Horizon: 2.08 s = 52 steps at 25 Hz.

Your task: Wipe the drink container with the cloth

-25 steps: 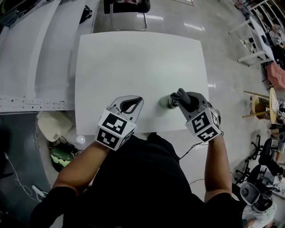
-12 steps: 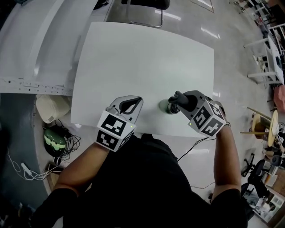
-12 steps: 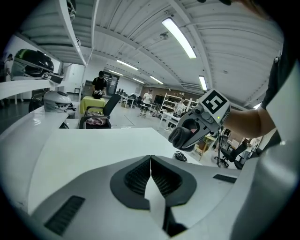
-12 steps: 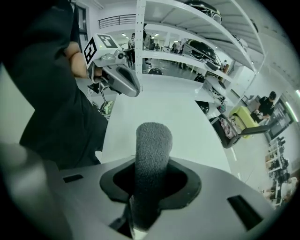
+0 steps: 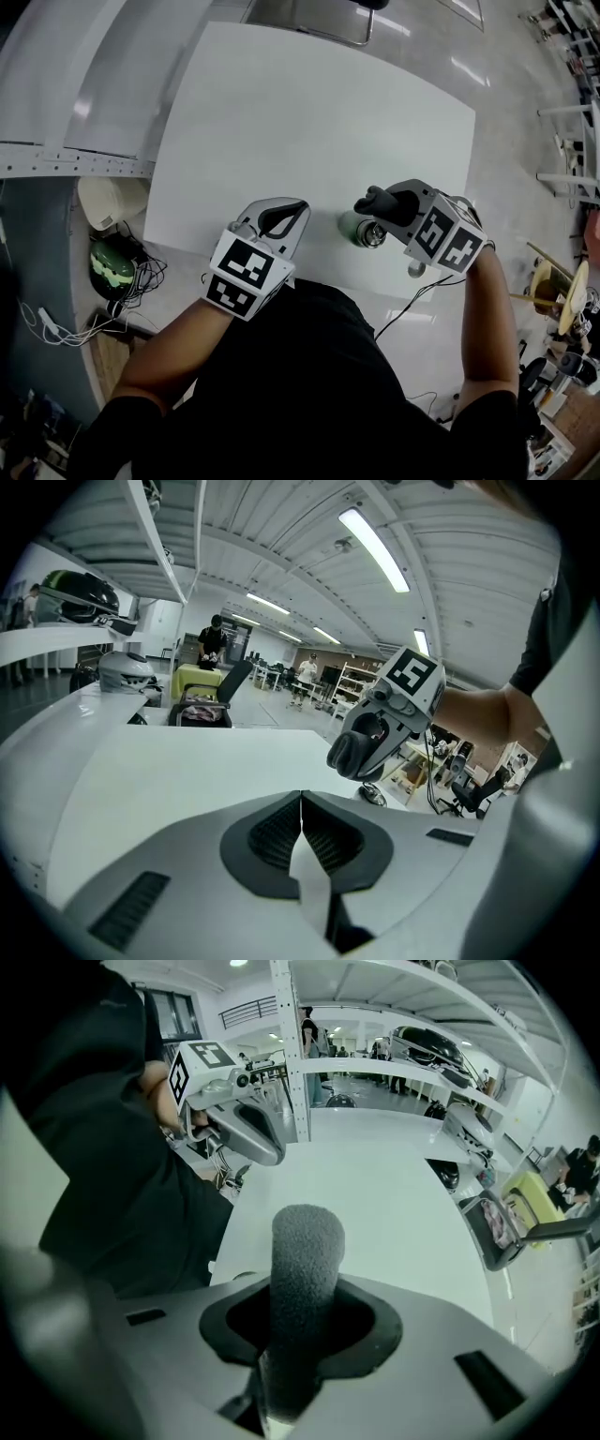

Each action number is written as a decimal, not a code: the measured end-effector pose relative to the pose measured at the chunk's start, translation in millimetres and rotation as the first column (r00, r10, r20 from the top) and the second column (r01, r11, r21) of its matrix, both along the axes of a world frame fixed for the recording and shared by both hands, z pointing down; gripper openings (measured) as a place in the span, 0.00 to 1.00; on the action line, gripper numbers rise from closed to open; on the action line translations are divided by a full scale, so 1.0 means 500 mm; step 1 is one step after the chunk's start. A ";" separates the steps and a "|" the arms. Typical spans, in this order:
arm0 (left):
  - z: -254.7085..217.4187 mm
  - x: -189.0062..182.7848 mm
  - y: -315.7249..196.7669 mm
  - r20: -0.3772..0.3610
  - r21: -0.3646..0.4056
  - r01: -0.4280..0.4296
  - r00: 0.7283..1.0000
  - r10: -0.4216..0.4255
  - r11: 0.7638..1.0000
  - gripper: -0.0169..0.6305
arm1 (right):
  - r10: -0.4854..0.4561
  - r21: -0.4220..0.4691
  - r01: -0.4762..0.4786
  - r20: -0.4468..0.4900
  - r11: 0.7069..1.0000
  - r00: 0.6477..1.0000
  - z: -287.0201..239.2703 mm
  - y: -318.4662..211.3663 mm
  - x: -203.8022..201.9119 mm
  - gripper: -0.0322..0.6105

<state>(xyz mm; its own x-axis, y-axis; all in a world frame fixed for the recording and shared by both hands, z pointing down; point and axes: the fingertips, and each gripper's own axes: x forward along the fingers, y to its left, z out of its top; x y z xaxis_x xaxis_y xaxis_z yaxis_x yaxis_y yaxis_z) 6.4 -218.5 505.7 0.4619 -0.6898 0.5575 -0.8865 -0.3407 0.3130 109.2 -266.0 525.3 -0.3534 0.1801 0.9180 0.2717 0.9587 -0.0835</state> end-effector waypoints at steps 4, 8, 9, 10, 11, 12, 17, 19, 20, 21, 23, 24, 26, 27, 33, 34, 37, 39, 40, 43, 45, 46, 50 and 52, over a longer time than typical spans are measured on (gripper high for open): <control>0.011 0.005 -0.011 -0.009 -0.013 0.020 1.000 -0.020 1.000 0.05 | -0.028 -0.090 0.027 -0.008 0.996 1.000 0.015 -0.003 -0.009 0.23; 0.022 0.007 -0.015 -0.018 -0.026 0.033 0.999 -0.034 0.999 0.05 | -0.057 -0.180 0.051 -0.030 0.982 0.998 0.038 -0.011 -0.016 0.23; 0.025 0.005 -0.016 -0.019 -0.030 0.038 0.999 -0.038 0.999 0.05 | -0.062 -0.205 0.054 -0.034 0.977 0.997 0.042 -0.013 -0.018 0.23; 0.027 0.004 -0.017 -0.019 -0.035 0.043 0.999 -0.044 0.998 0.05 | -0.067 -0.229 0.057 -0.039 0.972 0.997 0.045 -0.015 -0.020 0.23; 0.029 0.002 -0.017 -0.018 -0.040 0.050 0.999 -0.051 0.998 0.05 | -0.074 -0.251 0.060 -0.043 0.966 0.996 0.048 -0.016 -0.021 0.23; 0.031 -0.002 -0.018 -0.018 -0.045 0.058 0.998 -0.059 0.997 0.05 | -0.081 -0.269 0.065 -0.048 0.961 0.996 0.051 -0.017 -0.023 0.23; 0.040 -0.026 -0.020 -0.014 -0.062 0.110 0.994 -0.111 0.992 0.05 | -0.151 -0.322 0.118 -0.079 0.939 0.985 0.082 -0.010 -0.028 0.23; 0.039 -0.029 -0.019 -0.014 -0.066 0.121 0.992 -0.122 0.991 0.05 | -0.182 -0.329 0.143 -0.091 0.934 0.979 0.095 -0.006 -0.028 0.23; 0.039 -0.030 -0.018 -0.013 -0.067 0.121 0.992 -0.122 0.990 0.05 | -0.196 -0.332 0.155 -0.097 0.931 0.976 0.101 -0.004 -0.028 0.23; 0.039 -0.030 -0.017 -0.012 -0.068 0.120 0.993 -0.121 0.990 0.05 | -0.210 -0.336 0.165 -0.101 0.927 0.972 0.107 -0.001 -0.029 0.23; 0.040 -0.029 -0.014 -0.011 -0.073 0.120 0.993 -0.122 0.990 0.05 | -0.235 -0.345 0.185 -0.108 0.920 0.966 0.118 0.003 -0.032 0.23; 0.042 -0.029 -0.012 -0.012 -0.077 0.123 0.992 -0.124 0.989 0.05 | -0.248 -0.349 0.195 -0.112 0.917 0.962 0.124 0.005 -0.034 0.23; 0.046 -0.030 -0.008 -0.012 -0.084 0.129 0.991 -0.131 0.988 0.05 | -0.277 -0.352 0.218 -0.127 0.910 0.952 0.139 0.008 -0.036 0.23; 0.048 -0.032 -0.006 -0.013 -0.087 0.133 0.991 -0.134 0.987 0.05 | -0.295 -0.352 0.231 -0.138 0.907 0.946 0.147 0.009 -0.037 0.23; 0.055 -0.037 -0.001 -0.013 -0.099 0.153 0.988 -0.155 0.983 0.05 | -0.364 -0.351 0.286 -0.181 0.892 0.913 0.185 0.015 -0.040 0.23; 0.054 -0.037 0.000 -0.012 -0.101 0.155 0.987 -0.157 0.983 0.05 | -0.371 -0.350 0.290 -0.189 0.891 0.909 0.191 0.015 -0.038 0.23; 0.053 -0.038 0.003 -0.010 -0.104 0.156 0.987 -0.158 0.982 0.05 | -0.366 -0.356 0.280 -0.202 0.892 0.908 0.210 0.014 -0.034 0.23; 0.052 -0.039 0.006 -0.007 -0.103 0.157 0.987 -0.158 0.982 0.05 | -0.349 -0.358 0.261 -0.207 0.896 0.914 0.221 0.012 -0.031 0.23; 0.052 -0.040 0.007 -0.005 -0.103 0.158 0.987 -0.159 0.982 0.05 | -0.338 -0.358 0.250 -0.208 0.900 0.918 0.227 0.011 -0.030 0.23; 0.053 -0.044 0.011 -0.002 -0.104 0.164 0.986 -0.165 0.981 0.05 | -0.302 -0.356 0.217 -0.203 0.909 0.931 0.243 0.006 -0.026 0.23; 0.052 -0.044 0.012 -0.004 -0.100 0.169 0.985 -0.170 0.981 0.05 | -0.278 -0.350 0.197 -0.198 0.916 0.940 0.250 0.003 -0.022 0.23; 0.051 -0.043 0.012 -0.002 -0.099 0.169 0.985 -0.170 0.981 0.05 | -0.268 -0.342 0.190 -0.199 0.920 0.943 0.254 0.000 -0.019 0.23; 0.047 -0.037 0.014 0.003 -0.094 0.163 0.987 -0.164 0.982 0.05 | -0.228 -0.301 0.161 -0.204 0.940 0.952 0.273 -0.013 -0.009 0.23; 0.044 -0.035 0.015 0.006 -0.091 0.159 0.987 -0.160 0.983 0.05 | -0.203 -0.303 0.137 -0.195 0.943 0.960 0.275 -0.014 -0.009 0.23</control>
<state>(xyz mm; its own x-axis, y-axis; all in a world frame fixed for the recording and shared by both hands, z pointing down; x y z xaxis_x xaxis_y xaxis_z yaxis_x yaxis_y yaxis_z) -10.8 -210.8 527.9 0.3510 -0.7009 0.6210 -0.9267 -0.1648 0.3378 104.5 -273.3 663.0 -0.0892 0.4840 0.8705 0.3720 0.8269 -0.4217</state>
